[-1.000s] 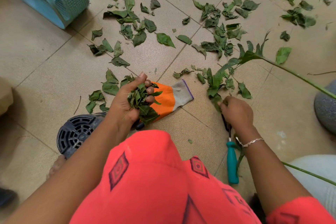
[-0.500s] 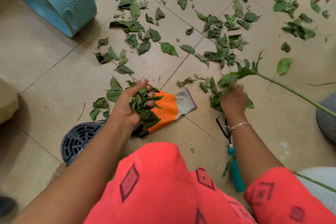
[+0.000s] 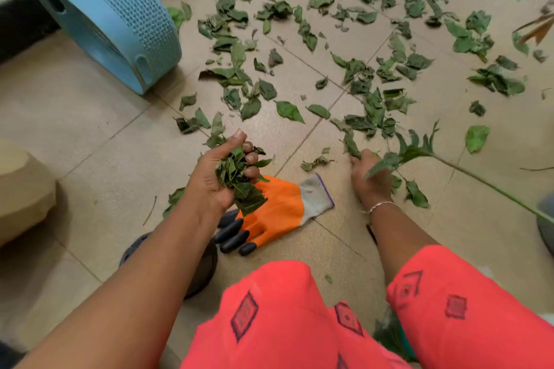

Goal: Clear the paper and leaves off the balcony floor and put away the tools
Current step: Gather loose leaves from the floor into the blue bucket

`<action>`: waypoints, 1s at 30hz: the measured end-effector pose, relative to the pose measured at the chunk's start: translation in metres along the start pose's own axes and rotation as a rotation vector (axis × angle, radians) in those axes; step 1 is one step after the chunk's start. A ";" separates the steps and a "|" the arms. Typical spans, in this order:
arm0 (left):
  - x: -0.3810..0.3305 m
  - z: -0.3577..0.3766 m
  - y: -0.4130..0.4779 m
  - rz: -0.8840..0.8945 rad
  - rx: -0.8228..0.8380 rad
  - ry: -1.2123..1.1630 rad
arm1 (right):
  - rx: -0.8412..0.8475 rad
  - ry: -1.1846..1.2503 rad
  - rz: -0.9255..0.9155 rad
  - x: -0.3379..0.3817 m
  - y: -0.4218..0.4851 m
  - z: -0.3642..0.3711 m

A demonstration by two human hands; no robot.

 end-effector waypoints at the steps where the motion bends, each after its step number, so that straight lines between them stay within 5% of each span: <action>1: -0.010 0.005 0.002 0.014 0.002 -0.017 | 0.052 0.076 -0.001 0.002 0.004 -0.005; 11: -0.111 0.075 0.029 0.166 0.047 -0.225 | 0.364 0.773 0.252 0.107 -0.014 -0.048; 22: -0.212 0.042 0.022 0.141 -0.216 -0.230 | 0.500 0.981 0.450 0.245 -0.098 -0.097; 30: -0.293 0.089 -0.072 0.119 -0.362 -0.243 | 0.644 1.004 0.512 0.325 -0.168 -0.212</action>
Point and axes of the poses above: each hand's wrist, its own y-axis towards the middle knuckle, its own z-axis out of the palm, x = y × z, the point moved 7 cm from there along y, towards the middle knuckle, and after that the axes turned 13 degrees about z, right-handed, at the moved point
